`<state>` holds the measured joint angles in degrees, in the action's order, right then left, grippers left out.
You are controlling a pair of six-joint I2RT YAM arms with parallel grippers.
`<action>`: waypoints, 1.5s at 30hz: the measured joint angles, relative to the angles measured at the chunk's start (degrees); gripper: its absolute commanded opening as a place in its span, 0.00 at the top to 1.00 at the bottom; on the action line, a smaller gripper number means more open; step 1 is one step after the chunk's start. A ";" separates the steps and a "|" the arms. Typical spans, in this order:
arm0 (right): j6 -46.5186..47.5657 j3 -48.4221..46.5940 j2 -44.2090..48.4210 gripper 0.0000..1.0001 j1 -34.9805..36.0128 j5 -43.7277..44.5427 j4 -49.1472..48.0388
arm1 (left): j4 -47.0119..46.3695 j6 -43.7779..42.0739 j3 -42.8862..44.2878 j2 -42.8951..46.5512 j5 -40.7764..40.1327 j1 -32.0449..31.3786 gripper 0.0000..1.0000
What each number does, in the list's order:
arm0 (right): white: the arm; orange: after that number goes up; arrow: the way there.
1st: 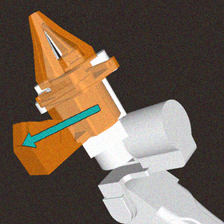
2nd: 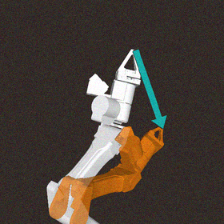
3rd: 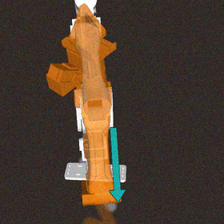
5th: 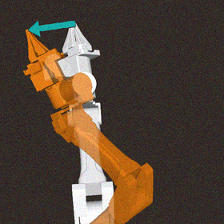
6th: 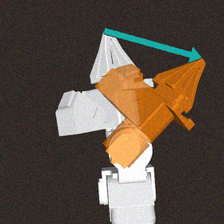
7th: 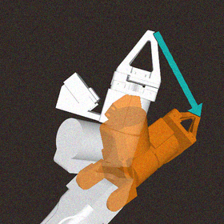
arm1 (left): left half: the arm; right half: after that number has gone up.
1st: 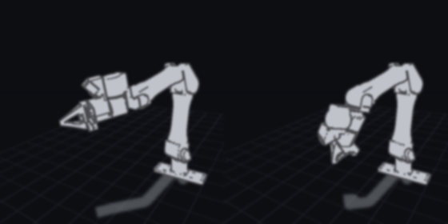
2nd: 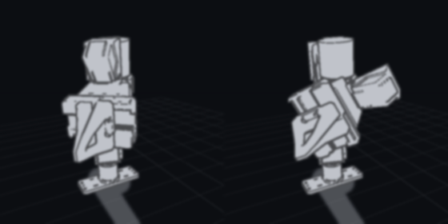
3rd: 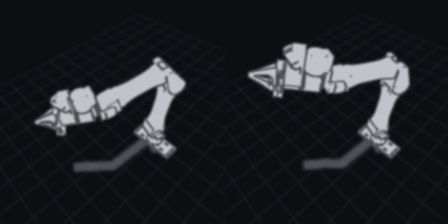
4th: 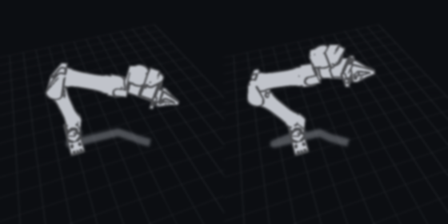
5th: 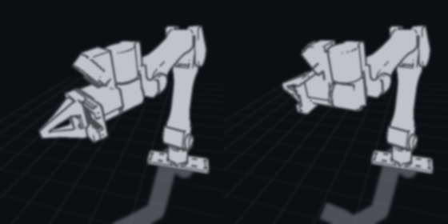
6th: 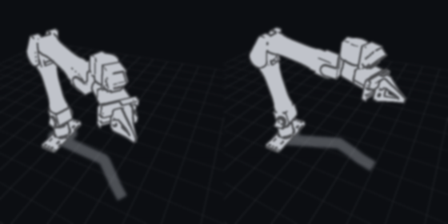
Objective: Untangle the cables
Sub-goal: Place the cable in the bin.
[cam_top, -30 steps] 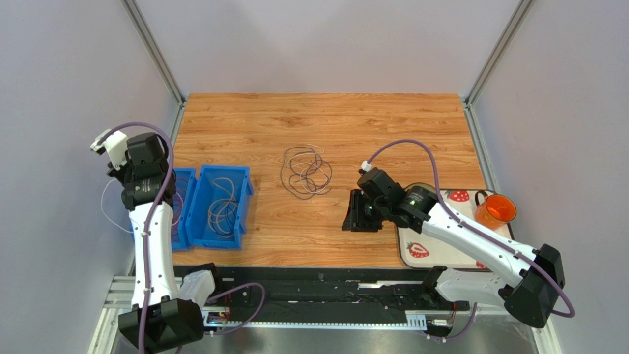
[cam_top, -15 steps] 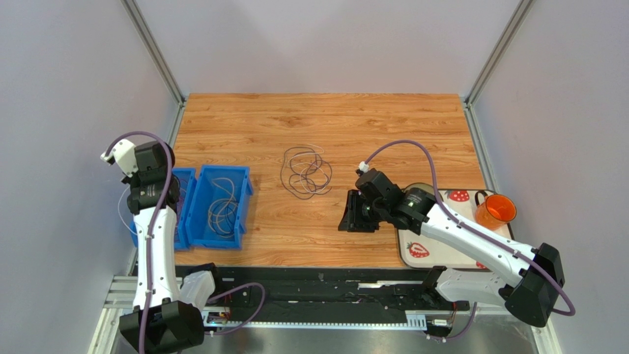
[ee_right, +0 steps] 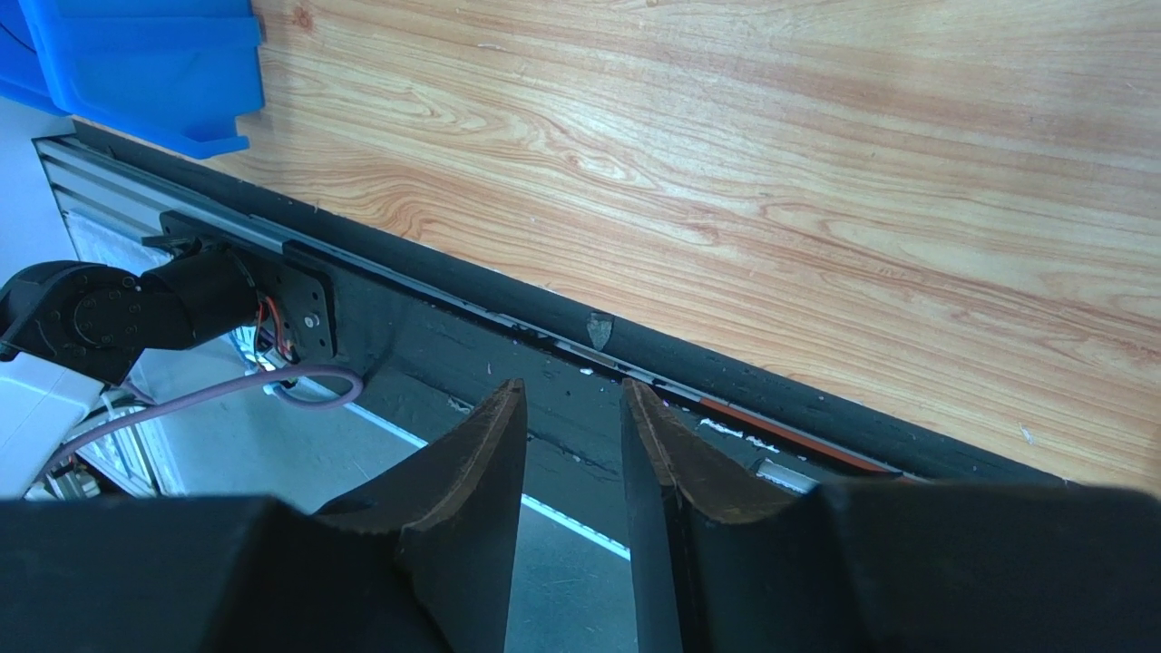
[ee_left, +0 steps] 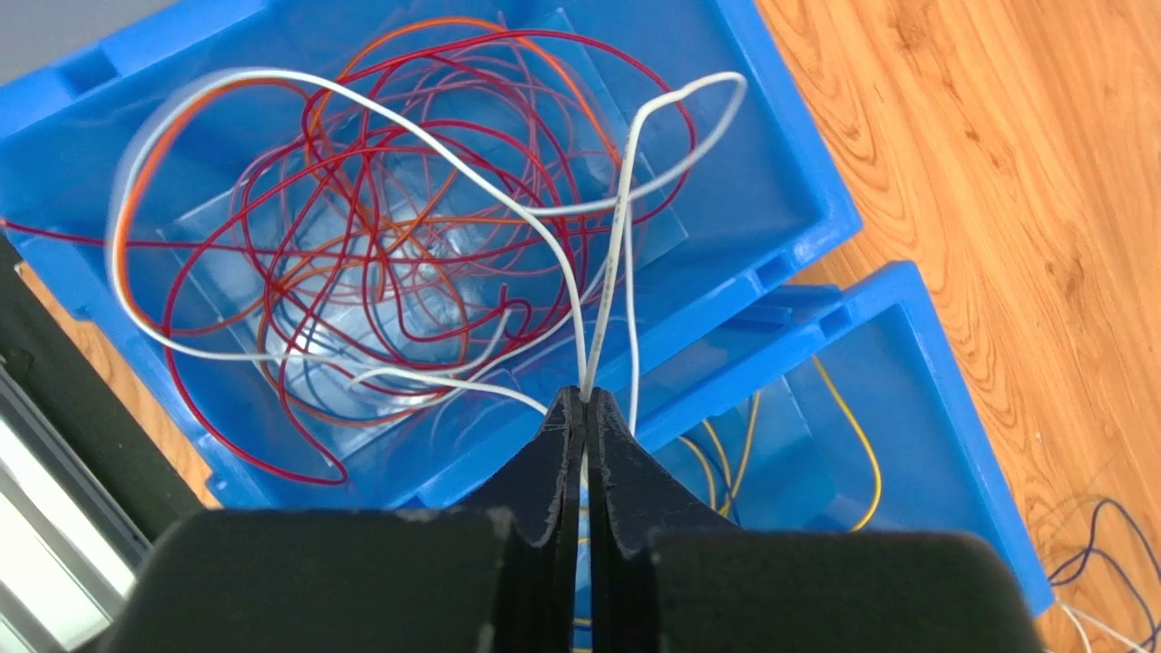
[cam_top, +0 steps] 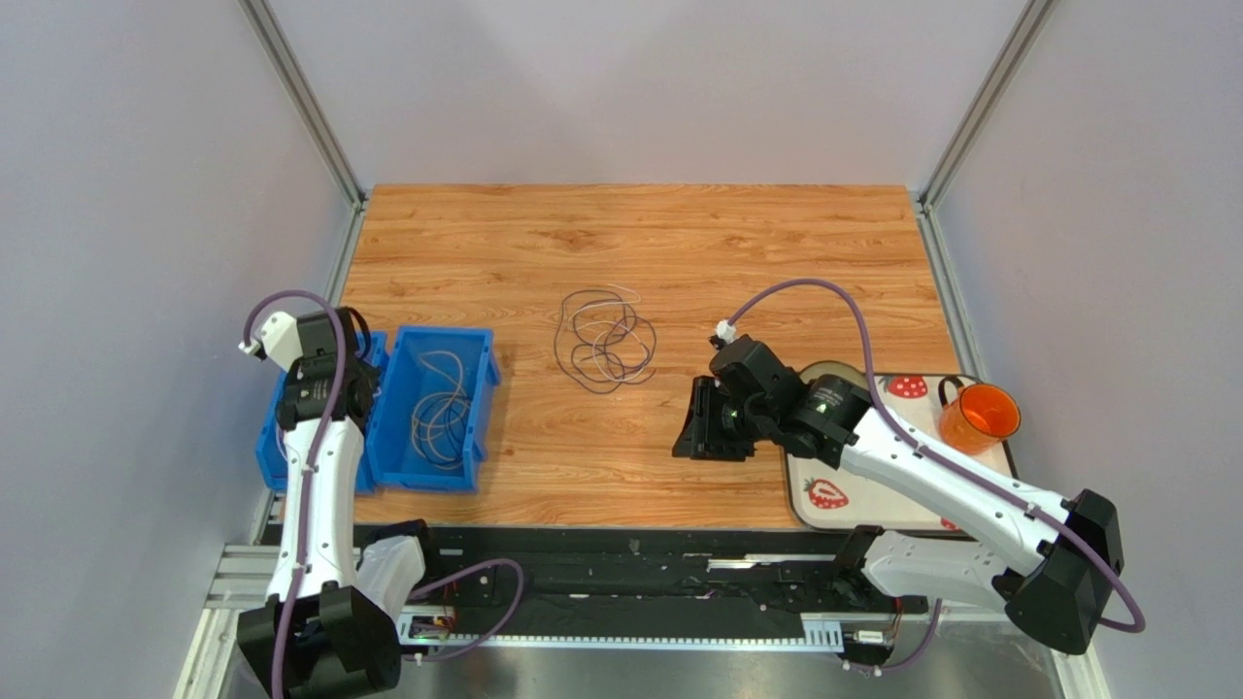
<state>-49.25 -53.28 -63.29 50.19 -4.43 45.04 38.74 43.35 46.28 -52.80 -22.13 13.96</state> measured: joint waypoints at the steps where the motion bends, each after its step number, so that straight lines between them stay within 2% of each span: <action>1: 0.00 0.00 0.00 0.65 0.00 0.02 0.13 | 0.02 0.37 -0.07 -0.22 -0.15 0.00 0.82; 2: 0.00 0.00 0.02 0.65 0.00 0.07 0.20 | 0.04 1.18 -0.07 -0.42 -0.59 0.00 0.75; 3: 0.00 0.00 0.07 0.65 0.00 0.09 0.20 | 0.04 1.55 -0.07 -0.42 -0.98 0.00 0.72; 7: 0.00 0.00 0.07 0.65 0.00 0.31 0.52 | 0.09 2.73 -0.07 -0.44 -2.45 0.55 0.70; 9: 0.00 0.00 0.07 0.65 0.00 0.33 0.61 | 0.17 2.86 -0.04 -0.55 -2.73 0.87 0.58; 11: 0.00 0.00 0.00 0.65 0.02 0.33 0.63 | 0.50 3.08 -0.04 -0.66 -3.19 1.03 0.38; 14: 0.00 -0.02 -0.07 0.65 0.04 0.33 0.66 | 0.90 3.28 -0.02 -0.44 -3.43 1.11 0.31; 23: 0.07 -0.04 -0.39 0.65 0.02 0.57 1.03 | 0.28 -2.58 3.32 2.82 3.65 0.90 0.29; 27: 0.46 -0.68 -1.09 0.65 0.02 1.36 1.33 | -0.02 -5.14 4.28 5.75 7.30 -1.51 0.30; 36: 1.11 -1.77 -1.01 0.64 0.02 4.11 1.84 | -1.86 -10.73 8.61 3.85 12.37 -17.94 0.36; 45: 1.09 0.50 3.28 0.64 0.02 6.71 2.29 | -8.35 -13.51 8.63 -4.66 17.25 -29.16 0.39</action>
<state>-48.16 -52.77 -60.01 50.22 2.28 47.33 30.39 29.85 54.92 -57.45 -4.89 -15.20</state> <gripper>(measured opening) 0.358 0.618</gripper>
